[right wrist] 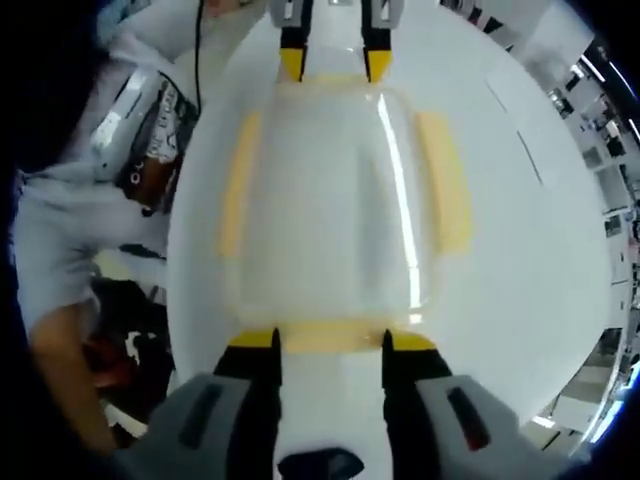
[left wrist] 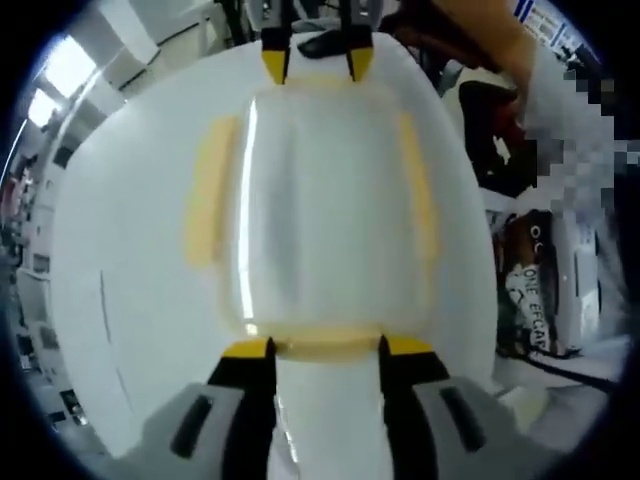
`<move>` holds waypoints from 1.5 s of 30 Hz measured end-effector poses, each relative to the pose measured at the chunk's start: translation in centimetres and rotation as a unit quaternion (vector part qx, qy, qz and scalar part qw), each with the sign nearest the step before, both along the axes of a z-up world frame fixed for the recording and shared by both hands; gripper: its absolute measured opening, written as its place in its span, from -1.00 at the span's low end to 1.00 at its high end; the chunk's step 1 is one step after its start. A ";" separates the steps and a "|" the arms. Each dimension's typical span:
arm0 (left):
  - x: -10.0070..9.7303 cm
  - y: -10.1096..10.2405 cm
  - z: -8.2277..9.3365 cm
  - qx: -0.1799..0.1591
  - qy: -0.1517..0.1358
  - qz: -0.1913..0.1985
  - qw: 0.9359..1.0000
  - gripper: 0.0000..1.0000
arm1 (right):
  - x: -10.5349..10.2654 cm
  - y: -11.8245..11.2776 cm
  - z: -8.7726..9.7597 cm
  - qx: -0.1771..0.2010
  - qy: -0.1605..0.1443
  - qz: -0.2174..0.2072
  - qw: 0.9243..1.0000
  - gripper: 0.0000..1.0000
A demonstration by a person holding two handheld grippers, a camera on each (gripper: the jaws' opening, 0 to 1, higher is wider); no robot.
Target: Snap each plastic latch of the storage box into its locked position after aligning the lid with the box until every specified latch is closed and the lid sits flush.
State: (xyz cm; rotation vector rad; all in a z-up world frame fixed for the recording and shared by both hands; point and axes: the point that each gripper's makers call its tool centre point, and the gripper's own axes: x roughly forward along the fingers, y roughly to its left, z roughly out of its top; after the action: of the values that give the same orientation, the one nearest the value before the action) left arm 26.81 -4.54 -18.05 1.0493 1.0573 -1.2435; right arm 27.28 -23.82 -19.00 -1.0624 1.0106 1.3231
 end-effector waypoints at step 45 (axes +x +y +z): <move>-0.4 8.0 2.3 -0.015 -0.003 0.011 1.000 -0.20 | 0.4 8.0 2.5 0.016 0.003 0.014 1.000 -0.23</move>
State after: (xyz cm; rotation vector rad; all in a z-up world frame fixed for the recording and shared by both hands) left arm 26.44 3.47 -15.76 1.0154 1.0400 -1.2354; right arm 27.66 -15.80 -16.47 -1.0513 0.9789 1.3624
